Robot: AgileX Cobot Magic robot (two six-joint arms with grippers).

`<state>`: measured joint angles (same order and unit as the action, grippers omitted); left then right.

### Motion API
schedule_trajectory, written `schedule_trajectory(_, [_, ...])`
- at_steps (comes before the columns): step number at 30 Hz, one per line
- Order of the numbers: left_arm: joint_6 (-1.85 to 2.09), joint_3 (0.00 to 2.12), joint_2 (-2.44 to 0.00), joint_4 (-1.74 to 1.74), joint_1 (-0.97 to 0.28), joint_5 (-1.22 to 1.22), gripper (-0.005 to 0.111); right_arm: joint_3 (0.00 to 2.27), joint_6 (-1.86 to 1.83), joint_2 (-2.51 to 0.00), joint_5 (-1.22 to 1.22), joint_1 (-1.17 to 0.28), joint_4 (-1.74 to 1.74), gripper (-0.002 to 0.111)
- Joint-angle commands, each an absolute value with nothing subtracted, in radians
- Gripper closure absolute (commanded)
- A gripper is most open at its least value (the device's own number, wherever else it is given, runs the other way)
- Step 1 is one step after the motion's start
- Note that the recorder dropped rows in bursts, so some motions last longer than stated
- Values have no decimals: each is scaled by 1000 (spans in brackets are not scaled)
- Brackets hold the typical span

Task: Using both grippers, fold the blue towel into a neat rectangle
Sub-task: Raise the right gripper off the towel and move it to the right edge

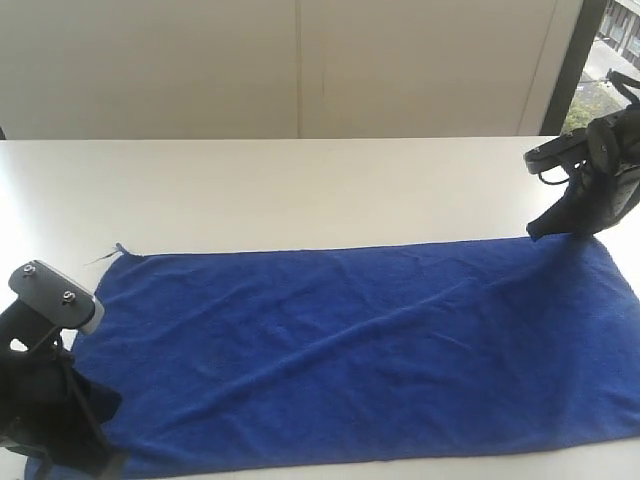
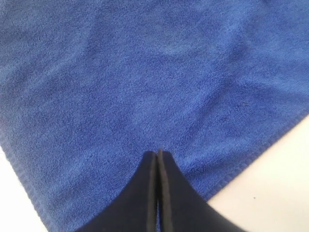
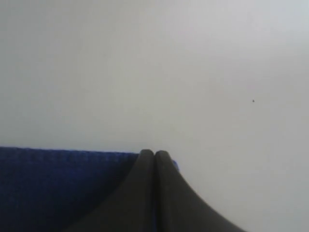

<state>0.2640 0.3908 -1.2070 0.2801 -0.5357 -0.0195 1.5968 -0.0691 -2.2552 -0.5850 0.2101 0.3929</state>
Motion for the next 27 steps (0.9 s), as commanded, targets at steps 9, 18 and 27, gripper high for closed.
schedule_trajectory(9, [257,387,-1199,284,-540,-14,107,1598,0,-2272,-601,253,479,108])
schedule_trajectory(18, [257,387,-1199,284,-540,-14,107,1609,8,-2267,-592,258,452,108])
schedule_trajectory(27, [257,387,-1199,284,-540,-36,107,1609,0,-2152,-579,225,369,108])
